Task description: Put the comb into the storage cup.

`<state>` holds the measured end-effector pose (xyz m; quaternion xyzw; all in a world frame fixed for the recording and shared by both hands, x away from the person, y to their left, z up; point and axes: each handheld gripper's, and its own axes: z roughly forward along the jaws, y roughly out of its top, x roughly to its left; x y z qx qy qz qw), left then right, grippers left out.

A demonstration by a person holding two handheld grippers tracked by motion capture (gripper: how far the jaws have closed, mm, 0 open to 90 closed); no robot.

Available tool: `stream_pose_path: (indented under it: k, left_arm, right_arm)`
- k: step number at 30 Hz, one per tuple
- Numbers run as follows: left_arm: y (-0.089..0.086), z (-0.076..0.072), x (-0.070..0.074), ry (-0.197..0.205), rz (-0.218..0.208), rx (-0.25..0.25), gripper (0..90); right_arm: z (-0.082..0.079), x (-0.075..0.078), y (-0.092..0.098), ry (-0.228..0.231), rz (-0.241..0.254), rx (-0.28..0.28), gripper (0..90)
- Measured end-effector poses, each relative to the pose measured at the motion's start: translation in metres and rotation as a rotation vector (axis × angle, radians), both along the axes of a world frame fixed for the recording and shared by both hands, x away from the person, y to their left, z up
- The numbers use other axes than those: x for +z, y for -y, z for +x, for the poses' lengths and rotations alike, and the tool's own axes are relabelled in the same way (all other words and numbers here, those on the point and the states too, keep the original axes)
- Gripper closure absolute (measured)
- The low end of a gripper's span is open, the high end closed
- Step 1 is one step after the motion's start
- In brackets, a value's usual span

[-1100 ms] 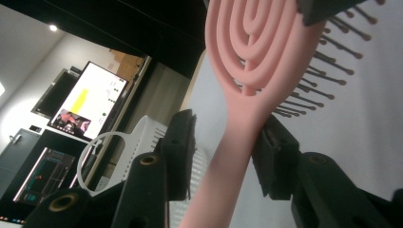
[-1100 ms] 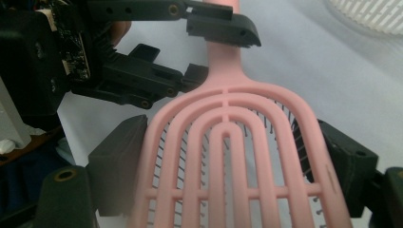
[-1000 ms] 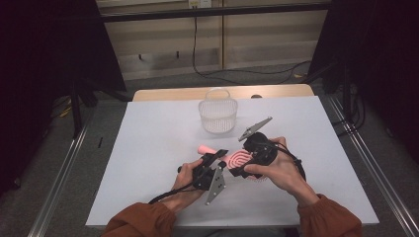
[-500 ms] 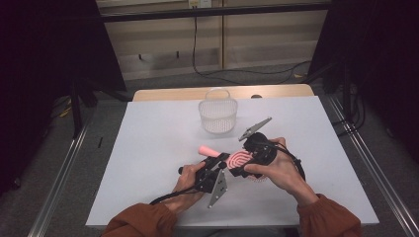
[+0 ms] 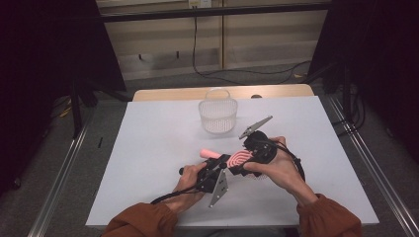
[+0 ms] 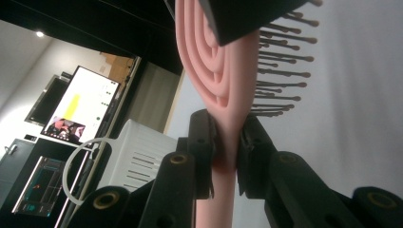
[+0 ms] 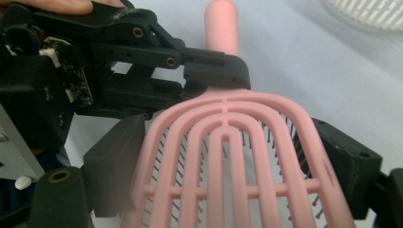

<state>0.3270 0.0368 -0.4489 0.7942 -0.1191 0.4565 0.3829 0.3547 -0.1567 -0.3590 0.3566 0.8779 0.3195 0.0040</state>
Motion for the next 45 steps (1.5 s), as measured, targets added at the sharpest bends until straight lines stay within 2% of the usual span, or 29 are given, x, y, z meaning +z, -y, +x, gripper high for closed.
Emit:
stream_pose_path:
  k: [2,5,6,7,10,12,13,14,17,24,28,37,41,43,45]
  left_arm:
    - [-0.001,0.002,0.002,0.002,0.001,-0.002,79.1]
    - [-0.002,0.004,0.004,-0.035,-0.035,0.001,79.9]
    - [-0.003,0.005,0.005,-0.034,-0.030,0.003,80.2]
    - [-0.002,0.006,0.004,-0.041,-0.042,-0.003,80.2]
    - [-0.002,0.006,0.004,-0.064,-0.039,0.006,80.2]
    - [-0.003,0.006,0.004,-0.076,-0.046,0.011,80.3]
    - [-0.003,0.006,0.005,-0.076,-0.041,0.017,80.4]
    - [-0.003,0.007,0.004,-0.088,-0.060,0.014,80.4]
    - [-0.004,0.008,0.003,-0.118,-0.063,0.020,80.5]
    - [-0.004,0.010,0.003,-0.156,-0.057,0.024,80.7]
    - [-0.006,0.011,0.004,-0.185,-0.079,0.031,80.8]
    - [-0.008,0.012,0.006,-0.210,-0.106,0.048,80.9]
    - [-0.009,0.014,0.006,-0.215,-0.113,0.053,80.9]
    - [-0.011,0.016,0.006,-0.230,-0.128,0.061,81.0]
    - [-0.013,0.018,0.007,-0.244,-0.145,0.065,81.0]
  right_arm:
    - [0.001,0.000,0.001,0.011,0.013,0.002,17.5]
    - [0.002,0.001,0.003,0.017,0.037,-0.003,15.9]
    - [0.002,0.002,0.004,0.017,0.058,0.002,14.4]
    - [0.002,0.002,0.004,0.017,0.058,0.002,14.4]
    - [0.001,0.003,0.004,0.033,0.054,-0.001,12.9]
    - [0.001,0.004,0.004,0.034,0.071,0.004,11.8]
    - [0.001,0.004,0.005,0.037,0.070,0.000,11.6]
    - [0.001,0.005,0.005,0.043,0.068,-0.005,10.5]
    - [0.000,0.006,0.005,0.060,0.063,-0.024,6.2]
    - [-0.001,0.006,0.005,0.070,0.055,-0.018,6.0]
    - [-0.002,0.007,0.005,0.080,0.054,-0.019,5.9]
    - [-0.003,0.010,0.009,0.097,0.067,-0.034,6.2]
    - [-0.004,0.013,0.009,0.116,0.084,-0.025,5.1]
    - [-0.006,0.014,0.008,0.162,0.081,-0.023,5.2]
    - [-0.006,0.015,0.009,0.173,0.082,-0.025,4.8]
